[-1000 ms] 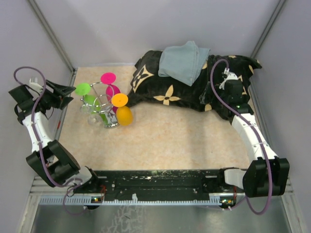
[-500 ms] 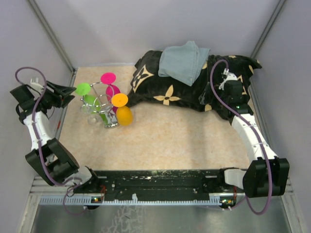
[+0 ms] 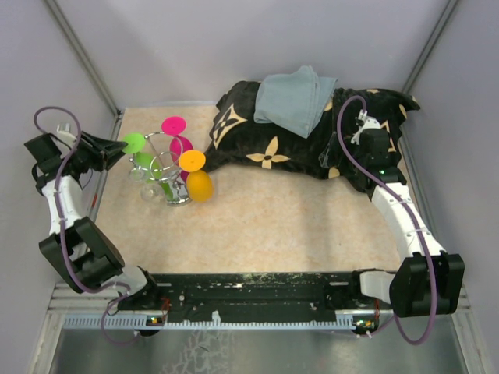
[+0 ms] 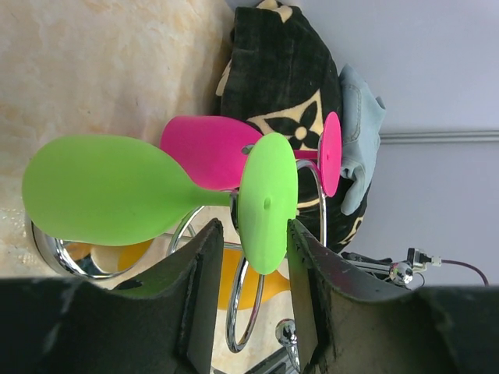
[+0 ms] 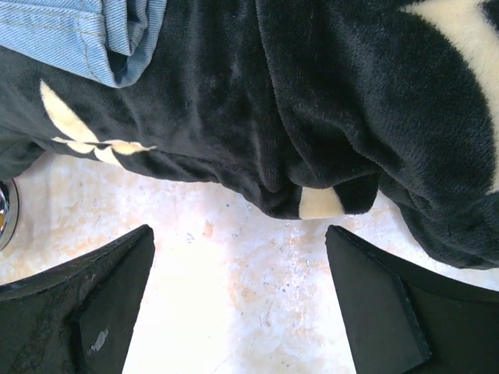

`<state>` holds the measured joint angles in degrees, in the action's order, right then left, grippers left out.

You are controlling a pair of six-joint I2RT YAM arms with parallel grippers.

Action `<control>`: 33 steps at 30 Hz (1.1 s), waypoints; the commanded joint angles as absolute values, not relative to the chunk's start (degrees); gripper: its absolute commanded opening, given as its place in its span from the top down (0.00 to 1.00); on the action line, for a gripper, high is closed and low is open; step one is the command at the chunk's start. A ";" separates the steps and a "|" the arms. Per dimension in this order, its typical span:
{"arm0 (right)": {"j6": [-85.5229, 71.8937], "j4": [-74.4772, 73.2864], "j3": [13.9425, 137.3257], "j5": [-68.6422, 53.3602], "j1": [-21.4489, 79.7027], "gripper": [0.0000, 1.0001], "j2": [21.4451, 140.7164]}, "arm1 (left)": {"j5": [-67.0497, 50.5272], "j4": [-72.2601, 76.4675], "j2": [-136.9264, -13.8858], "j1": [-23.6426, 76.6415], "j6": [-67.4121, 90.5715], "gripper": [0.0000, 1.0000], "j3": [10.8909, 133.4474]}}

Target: Take the wine glass off the wine glass rack

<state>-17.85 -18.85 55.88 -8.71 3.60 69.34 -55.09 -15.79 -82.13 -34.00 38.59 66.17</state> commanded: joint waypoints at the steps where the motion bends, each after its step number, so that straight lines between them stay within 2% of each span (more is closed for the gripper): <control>1: -18.01 -16.17 56.60 -8.92 3.34 0.09 67.49 | -55.82 -14.32 -82.54 -33.76 38.50 0.56 66.78; 16: -18.02 -16.61 56.69 -9.43 3.34 0.09 67.79 | -53.71 -14.33 -81.92 -33.93 38.12 0.59 66.70; 21: -18.11 -16.28 56.84 -9.71 3.34 0.09 68.02 | -53.18 -14.25 -81.98 -33.93 38.38 0.64 66.76; 25: -18.10 -16.09 57.10 -9.82 3.33 0.09 68.36 | -53.19 -13.77 -82.10 -33.93 38.80 0.71 66.88; 33: -17.98 -15.91 57.21 -10.22 3.34 0.09 68.73 | -53.85 -13.24 -81.78 -34.10 40.61 0.98 66.41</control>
